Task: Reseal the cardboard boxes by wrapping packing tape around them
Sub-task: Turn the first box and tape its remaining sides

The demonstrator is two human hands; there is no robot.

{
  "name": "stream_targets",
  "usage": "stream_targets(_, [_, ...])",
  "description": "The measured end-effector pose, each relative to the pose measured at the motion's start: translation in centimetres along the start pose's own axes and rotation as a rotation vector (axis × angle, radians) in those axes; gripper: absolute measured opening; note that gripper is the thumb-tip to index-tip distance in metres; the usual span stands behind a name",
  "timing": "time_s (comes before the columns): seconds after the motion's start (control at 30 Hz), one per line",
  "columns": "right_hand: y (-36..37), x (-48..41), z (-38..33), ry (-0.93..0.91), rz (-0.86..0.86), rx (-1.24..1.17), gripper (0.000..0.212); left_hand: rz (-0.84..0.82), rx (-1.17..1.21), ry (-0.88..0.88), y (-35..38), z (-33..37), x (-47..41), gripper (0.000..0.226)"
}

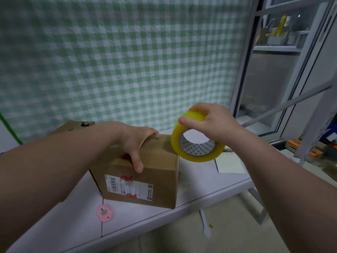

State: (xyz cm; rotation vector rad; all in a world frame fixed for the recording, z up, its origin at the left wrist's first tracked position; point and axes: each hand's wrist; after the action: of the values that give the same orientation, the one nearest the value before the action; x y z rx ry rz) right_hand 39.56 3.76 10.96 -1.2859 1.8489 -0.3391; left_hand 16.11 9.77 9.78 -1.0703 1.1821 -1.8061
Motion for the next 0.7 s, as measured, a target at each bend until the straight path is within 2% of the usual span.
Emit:
stream_targets(0.1, [-0.4,0.6,1.0,-0.014,-0.047,0.081,0.054,-0.013,-0.044,-0.017,-0.1,0.3,0.0,0.123])
stream_targets(0.3, [-0.1,1.2,1.5,-0.039,-0.078,0.146,0.054,-0.030,-0.024,-0.040,-0.2,0.4,-0.1,0.118])
stream_targets(0.7, [1.7,1.9,3.2,0.002,-0.112,0.121,0.052,-0.039,0.002,-0.053,-0.1,0.4,0.1,0.118])
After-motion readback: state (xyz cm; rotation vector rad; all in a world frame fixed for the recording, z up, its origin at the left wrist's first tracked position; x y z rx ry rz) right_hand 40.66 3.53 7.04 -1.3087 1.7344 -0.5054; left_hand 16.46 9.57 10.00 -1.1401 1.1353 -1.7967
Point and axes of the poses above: each hand's wrist, its own x-axis away from the middle knuckle, its own y-axis out of the palm, z = x × y, and after that the axes turned 15 degrees about z, right-handed
